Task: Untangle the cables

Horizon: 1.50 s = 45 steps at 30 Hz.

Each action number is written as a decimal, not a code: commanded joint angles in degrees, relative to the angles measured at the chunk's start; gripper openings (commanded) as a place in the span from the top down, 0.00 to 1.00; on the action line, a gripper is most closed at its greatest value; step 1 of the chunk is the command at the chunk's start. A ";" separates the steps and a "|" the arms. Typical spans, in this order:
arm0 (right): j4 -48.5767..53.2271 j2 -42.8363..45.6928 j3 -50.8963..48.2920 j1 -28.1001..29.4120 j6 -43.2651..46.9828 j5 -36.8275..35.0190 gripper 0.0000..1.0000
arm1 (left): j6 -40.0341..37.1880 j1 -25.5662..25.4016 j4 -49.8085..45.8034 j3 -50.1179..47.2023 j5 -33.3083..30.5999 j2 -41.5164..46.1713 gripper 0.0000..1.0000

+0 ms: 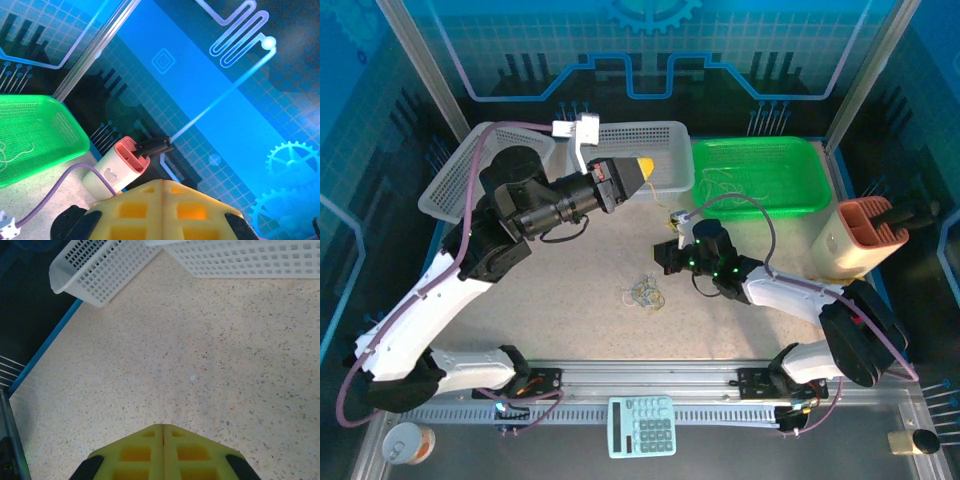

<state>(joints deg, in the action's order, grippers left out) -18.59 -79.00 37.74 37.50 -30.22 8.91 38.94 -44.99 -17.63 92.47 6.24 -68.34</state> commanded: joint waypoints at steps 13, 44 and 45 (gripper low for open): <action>4.90 2.49 -5.66 -10.80 -3.87 -4.52 1.00 | -12.35 1.23 -4.71 2.03 -14.68 7.97 1.00; 8.53 6.43 -1.86 -5.26 -1.12 3.15 0.23 | -26.86 5.94 -7.07 11.09 -24.04 3.10 1.00; 9.14 6.87 -1.83 -5.21 -0.92 2.97 0.21 | -27.66 6.57 -7.03 11.84 -24.35 2.68 1.00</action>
<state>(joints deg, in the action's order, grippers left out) -11.94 -74.26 34.44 31.57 -32.47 12.25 15.22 -39.83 -25.30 100.92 -16.03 -65.41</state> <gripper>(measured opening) 0.778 0.056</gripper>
